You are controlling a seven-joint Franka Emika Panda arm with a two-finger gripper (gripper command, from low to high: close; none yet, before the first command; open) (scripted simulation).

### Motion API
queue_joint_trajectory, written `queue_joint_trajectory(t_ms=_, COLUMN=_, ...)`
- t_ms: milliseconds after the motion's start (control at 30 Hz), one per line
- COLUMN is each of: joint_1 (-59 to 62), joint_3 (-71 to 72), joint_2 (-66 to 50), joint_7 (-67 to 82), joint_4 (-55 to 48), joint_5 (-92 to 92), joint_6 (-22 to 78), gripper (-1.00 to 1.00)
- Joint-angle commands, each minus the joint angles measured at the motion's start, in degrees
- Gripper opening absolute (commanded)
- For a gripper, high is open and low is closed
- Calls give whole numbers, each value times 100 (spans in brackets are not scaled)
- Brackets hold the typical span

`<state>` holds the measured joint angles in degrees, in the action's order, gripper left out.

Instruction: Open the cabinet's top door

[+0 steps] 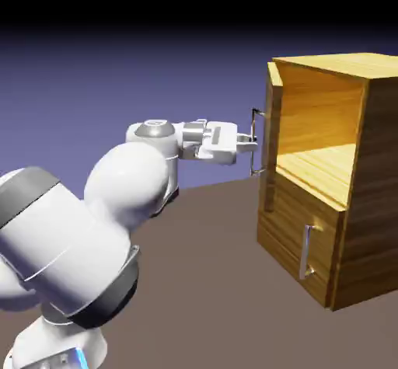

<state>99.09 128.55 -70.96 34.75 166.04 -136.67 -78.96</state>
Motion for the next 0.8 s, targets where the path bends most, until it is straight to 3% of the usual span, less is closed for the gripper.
queue_joint_trajectory(t_ms=0, joint_1=-132, joint_3=83, joint_2=80, joint_7=-79, joint_4=7, joint_5=154, joint_6=243, gripper=-100)
queue_joint_trajectory(t_ms=433, joint_1=-2552, joint_3=441, joint_2=1805, joint_7=-1798, joint_4=-899, joint_5=2851, joint_6=3242, gripper=-100)
queue_joint_trajectory(t_ms=767, joint_1=-4410, joint_3=-527, joint_2=3747, joint_7=-3387, joint_4=-2650, joint_5=5280, joint_6=3995, gripper=-100)
